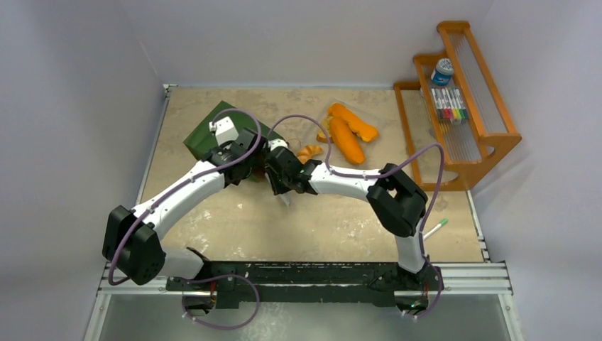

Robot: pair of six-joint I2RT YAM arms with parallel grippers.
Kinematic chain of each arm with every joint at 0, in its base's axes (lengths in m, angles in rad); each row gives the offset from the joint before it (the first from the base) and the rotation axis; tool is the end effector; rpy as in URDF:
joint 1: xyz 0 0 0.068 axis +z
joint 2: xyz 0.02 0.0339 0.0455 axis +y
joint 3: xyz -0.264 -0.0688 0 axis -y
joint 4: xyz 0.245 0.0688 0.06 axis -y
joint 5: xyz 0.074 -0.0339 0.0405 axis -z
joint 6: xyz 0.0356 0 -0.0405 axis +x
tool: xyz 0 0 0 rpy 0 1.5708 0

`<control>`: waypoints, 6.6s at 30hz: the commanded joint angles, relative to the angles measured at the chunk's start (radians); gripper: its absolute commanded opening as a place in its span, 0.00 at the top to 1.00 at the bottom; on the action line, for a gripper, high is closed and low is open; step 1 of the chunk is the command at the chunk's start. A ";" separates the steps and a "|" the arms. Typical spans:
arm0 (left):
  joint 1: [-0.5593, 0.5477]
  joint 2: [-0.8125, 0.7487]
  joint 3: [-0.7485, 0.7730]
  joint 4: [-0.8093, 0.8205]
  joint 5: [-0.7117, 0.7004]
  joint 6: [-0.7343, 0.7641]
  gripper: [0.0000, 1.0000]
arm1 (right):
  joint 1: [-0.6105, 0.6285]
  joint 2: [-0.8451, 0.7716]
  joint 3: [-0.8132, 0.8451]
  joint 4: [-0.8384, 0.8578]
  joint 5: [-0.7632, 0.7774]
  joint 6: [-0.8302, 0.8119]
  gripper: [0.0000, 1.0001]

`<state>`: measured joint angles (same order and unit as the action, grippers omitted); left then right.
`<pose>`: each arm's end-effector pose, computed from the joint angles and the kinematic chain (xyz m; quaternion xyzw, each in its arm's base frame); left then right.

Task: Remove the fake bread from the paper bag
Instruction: Take out the fake bread from the paper bag, then place the fake bread in the container.

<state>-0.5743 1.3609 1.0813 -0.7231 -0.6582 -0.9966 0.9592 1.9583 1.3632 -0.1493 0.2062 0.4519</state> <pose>0.2402 -0.1295 0.2756 -0.2790 0.8693 0.0318 0.4069 0.2565 0.3531 0.1965 -0.1886 0.8922 0.1872 0.3652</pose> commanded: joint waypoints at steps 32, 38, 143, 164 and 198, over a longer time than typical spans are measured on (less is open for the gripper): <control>-0.119 -0.056 -0.060 -0.058 -0.059 -0.111 1.00 | -0.057 0.232 0.276 0.002 -0.030 -0.003 0.77; -0.119 -0.049 -0.045 -0.051 -0.085 -0.120 1.00 | -0.060 0.177 0.230 -0.009 -0.033 0.006 1.00; 0.416 -0.149 0.026 0.132 0.108 0.023 0.46 | -0.103 -0.718 -0.467 -0.503 0.031 0.417 0.58; 0.416 -0.154 0.062 0.143 0.106 0.026 0.46 | -0.102 -0.848 -0.404 -0.673 0.051 0.462 0.59; 0.417 -0.151 0.057 0.173 0.112 0.006 0.45 | -0.102 -0.839 -0.171 -0.804 0.131 0.437 0.57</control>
<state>-0.1642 1.2304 1.1034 -0.5911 -0.5488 -0.9848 0.8570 1.1316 1.1446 -0.9390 0.2981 0.8886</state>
